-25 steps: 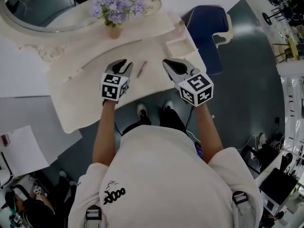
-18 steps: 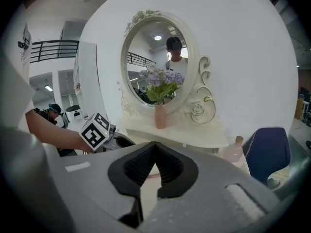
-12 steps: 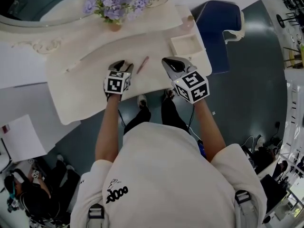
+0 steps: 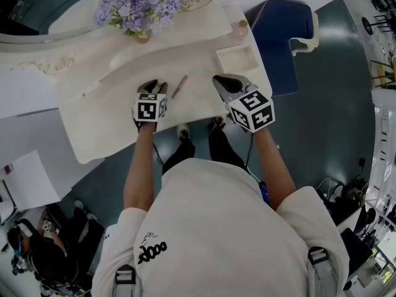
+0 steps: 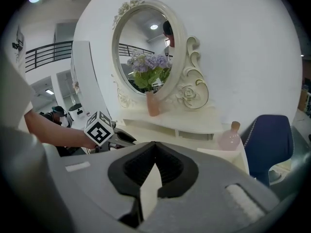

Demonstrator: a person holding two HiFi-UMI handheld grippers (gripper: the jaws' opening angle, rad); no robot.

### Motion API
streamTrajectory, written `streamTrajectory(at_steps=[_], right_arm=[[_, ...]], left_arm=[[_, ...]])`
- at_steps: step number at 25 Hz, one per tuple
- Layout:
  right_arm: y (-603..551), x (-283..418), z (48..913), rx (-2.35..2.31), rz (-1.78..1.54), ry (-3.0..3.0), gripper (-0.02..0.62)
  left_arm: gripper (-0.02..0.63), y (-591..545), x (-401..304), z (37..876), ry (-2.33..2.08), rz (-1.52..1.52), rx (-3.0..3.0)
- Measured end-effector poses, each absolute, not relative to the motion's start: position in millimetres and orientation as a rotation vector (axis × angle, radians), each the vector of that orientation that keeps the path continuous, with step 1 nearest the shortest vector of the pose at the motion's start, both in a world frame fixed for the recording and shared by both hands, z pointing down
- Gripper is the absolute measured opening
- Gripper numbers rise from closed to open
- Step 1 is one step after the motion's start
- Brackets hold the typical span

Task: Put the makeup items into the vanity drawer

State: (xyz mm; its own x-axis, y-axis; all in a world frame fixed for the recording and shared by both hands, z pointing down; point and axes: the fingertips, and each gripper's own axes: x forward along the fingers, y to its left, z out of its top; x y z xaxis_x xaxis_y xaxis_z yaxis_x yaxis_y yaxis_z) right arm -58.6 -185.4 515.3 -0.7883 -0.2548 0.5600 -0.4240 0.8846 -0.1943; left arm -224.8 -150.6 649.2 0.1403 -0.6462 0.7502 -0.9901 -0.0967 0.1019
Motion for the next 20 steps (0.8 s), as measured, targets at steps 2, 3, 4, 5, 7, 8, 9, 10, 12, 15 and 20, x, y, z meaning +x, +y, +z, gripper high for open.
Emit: streamTrajectory(at_steps=[2,3,4,5,7,8,9,10,12,15,20], right_arm=[[-192,-55,512,0.516,0.419,-2.516,0.003],[-196,-53,511,0.536,0.419,-2.517,0.002],[-201,-50,509,0.560,0.422,-2.518,0.003],[-206,-47,508,0.588,0.427,-2.519,0.003],[-216,-38,505,0.650,0.438,-2.517,0.003],[-222,-32,503,0.679,0.441,-2.514,0.003],[-226,-27,502,0.706,0.441,-2.510,0.003],[-231,-22,500,0.731,0.442,-2.506,0.003],[-239,-12,497,0.776,0.445,-2.501,0.002],[-251,5,494,0.836,0.453,-2.492,0.003],[-264,33,494,0.905,0.469,-2.472,0.003]], left_arm=[[0.149,-156,-225,641,-1.581,0.722,1.827],[0.149,-159,-224,636,-1.585,0.717,1.839],[0.147,-163,-222,630,-1.585,0.713,1.855],[0.147,-169,-218,624,-1.583,0.709,1.878],[0.147,-184,-206,611,-1.567,0.703,1.936],[0.147,-192,-199,604,-1.554,0.699,1.969],[0.147,-200,-190,597,-1.538,0.694,2.003],[0.147,-209,-180,590,-1.519,0.688,2.038],[0.147,-225,-159,579,-1.472,0.673,2.106],[0.147,-249,-124,568,-1.391,0.653,2.191],[0.149,-280,-59,563,-1.217,0.720,2.352]])
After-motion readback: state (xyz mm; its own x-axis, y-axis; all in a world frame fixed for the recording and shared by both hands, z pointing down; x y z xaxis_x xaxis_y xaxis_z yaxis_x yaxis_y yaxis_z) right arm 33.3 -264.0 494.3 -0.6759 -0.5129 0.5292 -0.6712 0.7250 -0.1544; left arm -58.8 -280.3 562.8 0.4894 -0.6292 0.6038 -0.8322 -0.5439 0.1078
